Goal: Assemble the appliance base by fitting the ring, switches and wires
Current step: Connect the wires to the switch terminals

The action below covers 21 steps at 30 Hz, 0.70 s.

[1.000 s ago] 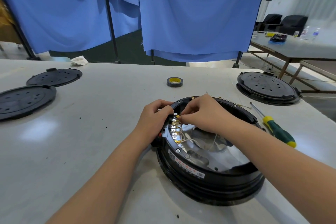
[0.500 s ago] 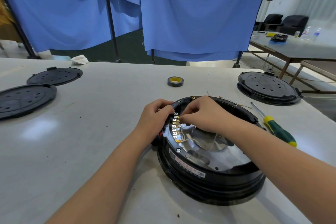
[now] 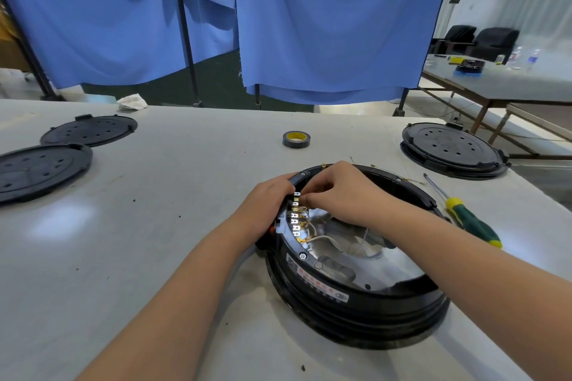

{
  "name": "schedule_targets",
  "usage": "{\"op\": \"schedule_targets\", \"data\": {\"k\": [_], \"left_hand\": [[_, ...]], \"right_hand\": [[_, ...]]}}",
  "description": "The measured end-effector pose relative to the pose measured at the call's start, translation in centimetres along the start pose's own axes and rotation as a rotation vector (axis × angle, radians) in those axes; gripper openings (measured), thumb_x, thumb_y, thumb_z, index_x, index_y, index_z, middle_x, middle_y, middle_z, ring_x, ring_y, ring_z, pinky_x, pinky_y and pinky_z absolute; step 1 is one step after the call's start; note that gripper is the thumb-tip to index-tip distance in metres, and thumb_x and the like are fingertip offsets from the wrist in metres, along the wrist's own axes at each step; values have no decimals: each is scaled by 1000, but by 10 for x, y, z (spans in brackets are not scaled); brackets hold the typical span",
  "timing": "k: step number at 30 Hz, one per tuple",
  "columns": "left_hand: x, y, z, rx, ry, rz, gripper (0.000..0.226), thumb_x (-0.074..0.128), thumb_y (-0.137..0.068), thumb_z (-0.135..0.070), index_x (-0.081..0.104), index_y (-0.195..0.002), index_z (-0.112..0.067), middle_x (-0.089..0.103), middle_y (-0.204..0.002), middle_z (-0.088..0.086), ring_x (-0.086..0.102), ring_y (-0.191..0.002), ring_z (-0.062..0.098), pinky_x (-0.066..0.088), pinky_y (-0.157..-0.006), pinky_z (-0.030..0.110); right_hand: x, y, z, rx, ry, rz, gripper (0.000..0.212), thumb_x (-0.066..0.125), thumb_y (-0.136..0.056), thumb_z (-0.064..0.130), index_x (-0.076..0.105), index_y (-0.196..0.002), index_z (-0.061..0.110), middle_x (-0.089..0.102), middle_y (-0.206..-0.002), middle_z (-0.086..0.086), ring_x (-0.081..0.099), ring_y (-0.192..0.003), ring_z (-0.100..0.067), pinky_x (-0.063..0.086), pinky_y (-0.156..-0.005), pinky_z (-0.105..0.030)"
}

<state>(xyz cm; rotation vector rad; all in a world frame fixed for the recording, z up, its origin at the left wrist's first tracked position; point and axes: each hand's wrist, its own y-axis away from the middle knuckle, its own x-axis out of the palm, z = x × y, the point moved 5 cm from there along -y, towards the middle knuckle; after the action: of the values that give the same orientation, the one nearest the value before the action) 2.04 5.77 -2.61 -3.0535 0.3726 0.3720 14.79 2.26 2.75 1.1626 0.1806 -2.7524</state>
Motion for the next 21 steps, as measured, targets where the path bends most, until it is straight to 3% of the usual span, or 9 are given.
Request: {"op": "schedule_targets", "data": {"k": [3, 6, 8, 11, 17, 21], "left_hand": [[-1, -2, 0, 7, -31, -21, 28, 41, -90, -9, 62, -101, 8, 61, -84, 11, 54, -78, 20, 41, -71, 36], [-2, -1, 1, -15, 13, -32, 26, 44, -88, -13, 61, -94, 6, 60, -72, 4, 53, -68, 15, 39, -63, 32], [-2, 0, 0, -8, 17, -29, 28, 45, -86, -16, 60, -95, 6, 60, -75, 8, 53, -69, 16, 39, -63, 32], [-1, -1, 0, 4, -3, -33, 30, 45, -87, -17, 60, -98, 7, 58, -80, 11, 52, -71, 15, 38, -62, 30], [-2, 0, -1, 27, 19, -41, 26, 44, -87, -12, 58, -93, 9, 54, -74, 10, 49, -66, 15, 38, -61, 29], [-1, 1, -2, 36, 37, -35, 27, 44, -88, -13, 57, -93, 11, 53, -78, 14, 48, -72, 19, 36, -67, 34]], "right_hand": [[1, -1, 0, -3, 42, -4, 12, 66, -84, 20, 76, -81, 25, 69, -69, 10, 60, -65, -2, 44, -60, -16], [-1, 2, -2, -29, 137, -36, 11, 64, -86, 28, 75, -86, 27, 70, -78, 11, 62, -73, -3, 49, -67, -21], [-8, 6, -1, -70, 222, -114, 12, 64, -86, 33, 72, -91, 27, 66, -84, 14, 60, -81, -4, 49, -73, -23], [-20, 14, 10, -187, 316, -196, 5, 66, -84, 27, 70, -86, 29, 58, -82, 13, 55, -80, -4, 42, -68, -18], [-3, 30, 13, -151, 300, 117, 12, 62, -84, 31, 71, -91, 33, 57, -62, 10, 49, -55, 1, 38, -50, -13], [10, 33, 9, -114, 304, 132, 11, 61, -83, 29, 68, -91, 29, 54, -60, 10, 48, -53, -1, 39, -54, -20]]}}
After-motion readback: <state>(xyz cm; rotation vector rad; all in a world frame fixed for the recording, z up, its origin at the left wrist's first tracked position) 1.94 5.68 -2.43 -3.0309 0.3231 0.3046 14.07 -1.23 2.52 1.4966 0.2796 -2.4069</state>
